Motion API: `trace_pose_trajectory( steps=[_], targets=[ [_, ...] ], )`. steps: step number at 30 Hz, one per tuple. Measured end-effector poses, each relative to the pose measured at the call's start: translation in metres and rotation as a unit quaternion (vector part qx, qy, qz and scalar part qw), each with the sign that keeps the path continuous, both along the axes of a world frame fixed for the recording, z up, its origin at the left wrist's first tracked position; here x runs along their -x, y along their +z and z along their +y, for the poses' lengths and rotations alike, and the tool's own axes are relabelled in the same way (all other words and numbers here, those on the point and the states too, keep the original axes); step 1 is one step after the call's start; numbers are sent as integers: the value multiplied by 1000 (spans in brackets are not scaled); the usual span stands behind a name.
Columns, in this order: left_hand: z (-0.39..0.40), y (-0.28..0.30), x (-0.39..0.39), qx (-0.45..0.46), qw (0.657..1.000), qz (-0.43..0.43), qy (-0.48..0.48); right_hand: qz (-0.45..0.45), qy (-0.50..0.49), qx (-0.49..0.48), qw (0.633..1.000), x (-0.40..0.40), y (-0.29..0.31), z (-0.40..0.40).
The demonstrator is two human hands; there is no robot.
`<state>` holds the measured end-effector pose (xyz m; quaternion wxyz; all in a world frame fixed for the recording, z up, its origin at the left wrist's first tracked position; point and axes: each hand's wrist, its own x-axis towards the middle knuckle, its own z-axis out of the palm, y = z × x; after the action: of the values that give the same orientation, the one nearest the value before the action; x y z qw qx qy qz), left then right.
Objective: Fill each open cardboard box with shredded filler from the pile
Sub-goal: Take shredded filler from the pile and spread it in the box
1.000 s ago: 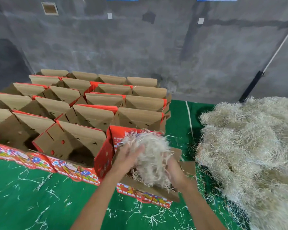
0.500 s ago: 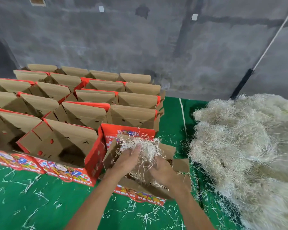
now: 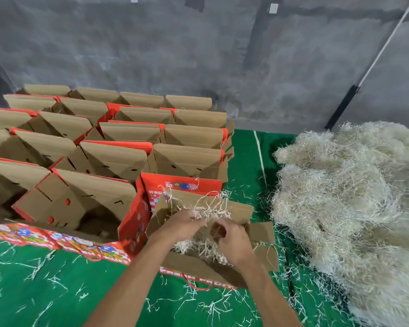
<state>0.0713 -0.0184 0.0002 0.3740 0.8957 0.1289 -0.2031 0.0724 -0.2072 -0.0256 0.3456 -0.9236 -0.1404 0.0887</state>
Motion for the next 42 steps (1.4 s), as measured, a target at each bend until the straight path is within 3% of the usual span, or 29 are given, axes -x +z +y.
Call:
trace_pose_trajectory(
  steps=[6,9,12,16,18,20,23,25,28,31,33,36,37,39,42],
  targets=[
    [-7,-26,-17,-104,981,-51,-156,87,117,178,973,-18,-28,14],
    [-6,-46,-25,-146,955,63,-249,165,133,255,943,-21,-46,15],
    [3,-65,-32,-228,908,187,-298,242,115,281,922,-28,-63,17],
    [15,-86,-32,-303,865,264,-301,228,137,356,896,-39,-75,21],
    [13,-92,-35,-309,870,228,-309,177,112,416,885,-45,-77,27],
    [9,-88,-40,-293,898,146,-294,97,113,456,877,-50,-72,32],
    [12,-89,-52,-264,926,7,-270,39,122,417,900,-63,-72,39],
    [15,-96,-54,-254,923,14,-288,89,131,429,889,-64,-77,37],
    [18,-118,-48,-279,897,105,-328,205,148,426,868,-51,-96,27],
    [20,-134,-44,-298,877,187,-327,198,185,472,839,-45,-107,23],
    [17,-135,-43,-281,885,201,-311,209,177,459,845,-48,-112,21],
    [11,-123,-39,-264,902,194,-280,242,157,445,848,-51,-112,25],
    [9,-119,-39,-266,908,175,-272,230,143,423,864,-51,-113,27],
    [4,-108,-39,-293,914,100,-264,146,120,388,902,-52,-108,27],
    [-4,-99,-36,-285,926,17,-249,66,96,433,894,-52,-89,32]
  ],
)
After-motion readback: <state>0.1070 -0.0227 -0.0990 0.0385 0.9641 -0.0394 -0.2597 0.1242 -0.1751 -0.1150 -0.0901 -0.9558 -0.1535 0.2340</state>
